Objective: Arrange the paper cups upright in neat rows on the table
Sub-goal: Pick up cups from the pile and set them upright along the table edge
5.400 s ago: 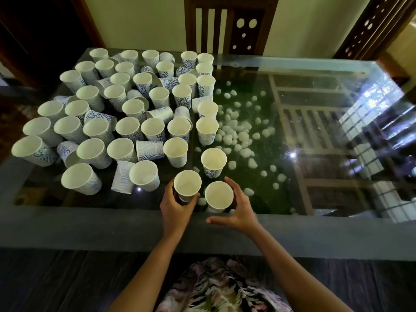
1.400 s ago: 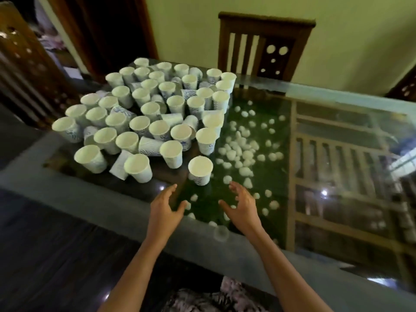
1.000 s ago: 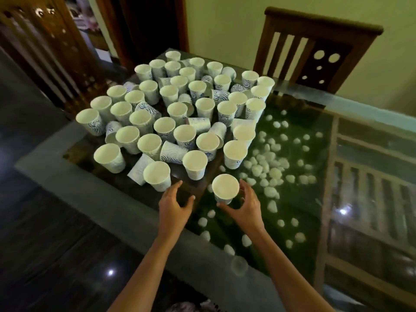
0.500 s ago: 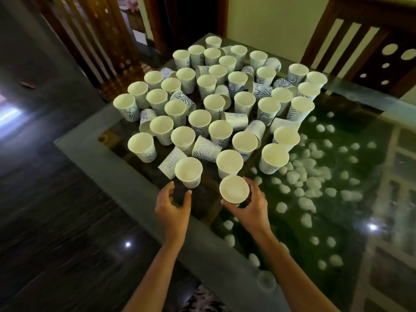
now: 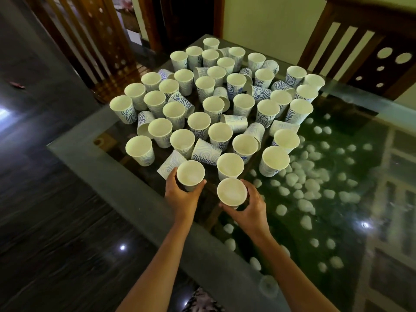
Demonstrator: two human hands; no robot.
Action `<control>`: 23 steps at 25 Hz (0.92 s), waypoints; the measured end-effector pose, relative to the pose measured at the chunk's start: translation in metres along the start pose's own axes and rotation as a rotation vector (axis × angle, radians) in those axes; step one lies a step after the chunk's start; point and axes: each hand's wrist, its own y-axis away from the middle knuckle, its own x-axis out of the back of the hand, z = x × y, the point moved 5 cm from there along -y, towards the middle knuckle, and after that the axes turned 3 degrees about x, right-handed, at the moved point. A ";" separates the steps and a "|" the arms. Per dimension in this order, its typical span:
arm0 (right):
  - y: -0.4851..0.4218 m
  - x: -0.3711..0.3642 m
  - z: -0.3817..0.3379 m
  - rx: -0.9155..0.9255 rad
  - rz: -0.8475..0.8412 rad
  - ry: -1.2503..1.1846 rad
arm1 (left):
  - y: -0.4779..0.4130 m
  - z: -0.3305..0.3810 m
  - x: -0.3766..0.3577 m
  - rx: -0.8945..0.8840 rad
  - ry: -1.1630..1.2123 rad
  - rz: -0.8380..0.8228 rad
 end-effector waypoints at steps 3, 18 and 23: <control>0.004 0.004 0.000 -0.001 0.014 0.016 | 0.007 -0.003 0.004 -0.034 0.013 0.010; 0.086 0.061 0.008 -0.205 0.159 -0.046 | 0.083 0.007 0.019 -0.149 -0.032 -0.243; 0.106 0.073 0.013 -0.234 0.205 -0.071 | 0.096 0.009 0.019 -0.164 -0.033 -0.283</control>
